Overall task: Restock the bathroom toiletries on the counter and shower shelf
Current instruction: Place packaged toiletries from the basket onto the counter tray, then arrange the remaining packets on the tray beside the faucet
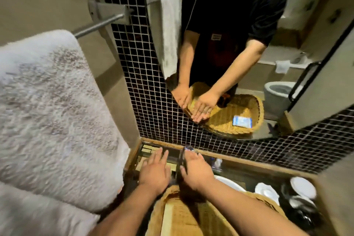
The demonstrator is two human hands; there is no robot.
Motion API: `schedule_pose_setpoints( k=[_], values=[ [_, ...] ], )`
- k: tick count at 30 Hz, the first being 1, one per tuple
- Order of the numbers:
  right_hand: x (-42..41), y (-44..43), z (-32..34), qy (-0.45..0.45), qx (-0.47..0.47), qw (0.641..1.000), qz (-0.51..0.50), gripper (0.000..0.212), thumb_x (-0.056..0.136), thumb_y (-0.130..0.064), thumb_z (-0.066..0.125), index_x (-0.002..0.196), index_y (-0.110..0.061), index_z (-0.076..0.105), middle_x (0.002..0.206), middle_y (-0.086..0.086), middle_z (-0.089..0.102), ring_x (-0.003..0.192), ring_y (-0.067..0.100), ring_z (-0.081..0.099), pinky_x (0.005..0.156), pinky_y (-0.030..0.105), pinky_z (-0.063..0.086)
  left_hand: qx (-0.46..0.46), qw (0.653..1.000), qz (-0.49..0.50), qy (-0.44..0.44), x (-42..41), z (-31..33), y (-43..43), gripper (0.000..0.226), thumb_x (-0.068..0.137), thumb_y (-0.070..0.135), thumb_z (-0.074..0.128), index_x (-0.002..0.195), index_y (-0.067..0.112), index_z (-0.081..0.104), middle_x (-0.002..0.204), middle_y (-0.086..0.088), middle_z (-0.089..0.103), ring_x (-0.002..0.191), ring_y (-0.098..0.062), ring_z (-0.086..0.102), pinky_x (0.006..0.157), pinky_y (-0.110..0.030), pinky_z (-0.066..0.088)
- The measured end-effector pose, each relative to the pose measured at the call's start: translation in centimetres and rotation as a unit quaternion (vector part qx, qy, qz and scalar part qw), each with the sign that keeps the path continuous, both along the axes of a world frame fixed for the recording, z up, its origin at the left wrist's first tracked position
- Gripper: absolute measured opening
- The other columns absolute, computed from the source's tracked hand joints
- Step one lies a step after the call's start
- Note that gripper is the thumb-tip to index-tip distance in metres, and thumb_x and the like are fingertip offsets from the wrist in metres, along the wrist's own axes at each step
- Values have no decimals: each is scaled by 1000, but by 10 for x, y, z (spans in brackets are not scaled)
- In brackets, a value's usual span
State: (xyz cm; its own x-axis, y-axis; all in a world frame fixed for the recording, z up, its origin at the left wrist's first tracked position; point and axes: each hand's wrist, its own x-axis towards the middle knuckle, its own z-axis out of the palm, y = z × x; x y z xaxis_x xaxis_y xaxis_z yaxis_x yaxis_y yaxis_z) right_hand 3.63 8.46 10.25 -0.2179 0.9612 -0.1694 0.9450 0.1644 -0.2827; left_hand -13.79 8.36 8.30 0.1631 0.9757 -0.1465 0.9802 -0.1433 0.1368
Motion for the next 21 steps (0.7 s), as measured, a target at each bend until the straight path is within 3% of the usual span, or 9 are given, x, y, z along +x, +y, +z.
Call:
schedule_pose_setpoints(
  k=[7,16,21],
  values=[
    [70,-46,20,-58,13,996,-64,75,101,-48,34,157,-4,12,164,14,16,152,25,12,124,39,4,39,995,-96,2,63,22,-14,63,101,52,22,158,29,12,165,2,11,150,-18,11,119,-40,15],
    [165,-121,7,-129,-64,981,-128,85,100,-63,23,157,-2,7,166,15,8,153,28,6,124,41,4,43,955,-293,-15,162,19,-44,67,98,51,31,158,23,15,164,-3,17,149,-20,18,115,-37,25],
    [181,-157,-20,-152,-85,977,-124,75,103,-50,28,157,-3,7,166,15,8,153,28,5,124,41,1,-23,931,-363,18,193,2,-66,64,98,50,37,155,25,23,160,-7,27,144,-26,29,114,-40,28]
  ],
)
